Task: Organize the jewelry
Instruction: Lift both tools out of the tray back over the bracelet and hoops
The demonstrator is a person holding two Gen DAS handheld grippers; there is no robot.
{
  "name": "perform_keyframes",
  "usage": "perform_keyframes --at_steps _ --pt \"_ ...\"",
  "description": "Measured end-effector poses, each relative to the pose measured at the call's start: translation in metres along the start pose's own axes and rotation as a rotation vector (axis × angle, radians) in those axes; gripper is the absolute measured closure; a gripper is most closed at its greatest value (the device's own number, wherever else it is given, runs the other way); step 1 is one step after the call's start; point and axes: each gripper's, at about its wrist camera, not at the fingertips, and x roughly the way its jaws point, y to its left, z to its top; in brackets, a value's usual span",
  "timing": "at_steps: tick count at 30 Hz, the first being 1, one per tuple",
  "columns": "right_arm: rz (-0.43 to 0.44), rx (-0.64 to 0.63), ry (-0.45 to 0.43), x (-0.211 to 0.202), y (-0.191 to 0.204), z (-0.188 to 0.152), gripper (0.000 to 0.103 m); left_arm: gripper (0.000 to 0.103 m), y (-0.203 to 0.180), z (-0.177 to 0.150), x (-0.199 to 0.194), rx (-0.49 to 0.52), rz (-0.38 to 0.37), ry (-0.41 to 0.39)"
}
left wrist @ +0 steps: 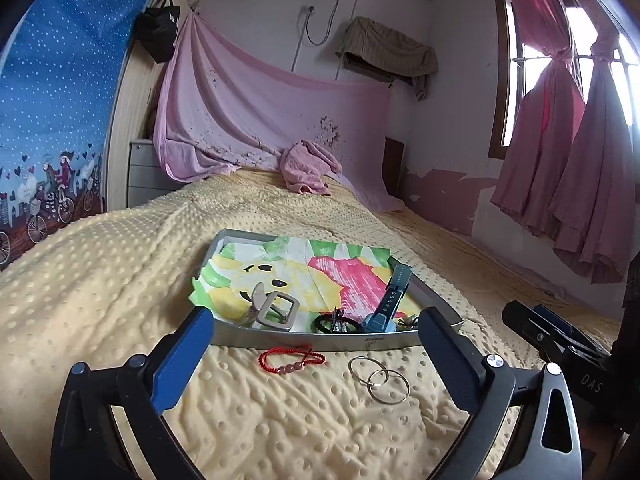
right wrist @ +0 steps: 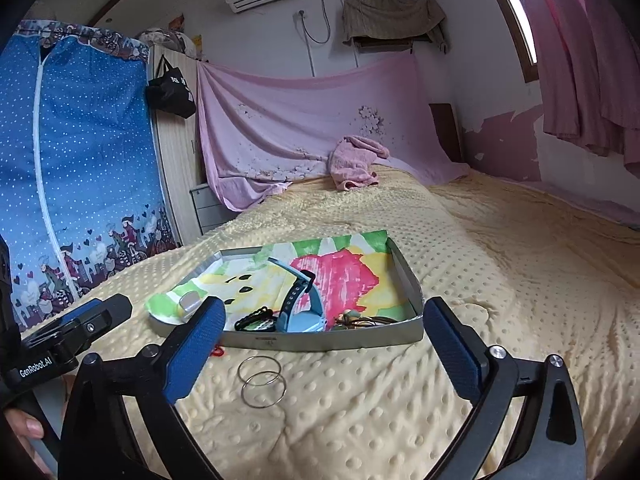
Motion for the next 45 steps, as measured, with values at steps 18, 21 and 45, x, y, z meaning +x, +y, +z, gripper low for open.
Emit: perform_keyframes --at_steps 18,21,45 --pt "0.009 -0.057 0.005 -0.054 0.029 -0.026 0.003 0.000 0.028 -0.029 -0.050 0.009 0.092 -0.005" --pt "0.006 -0.061 0.021 -0.055 0.032 -0.031 0.003 0.000 0.033 -0.034 -0.054 0.006 0.112 0.006" --pt "0.008 -0.120 0.109 -0.009 0.042 -0.030 0.003 0.000 0.044 -0.030 -0.016 0.001 0.166 0.089"
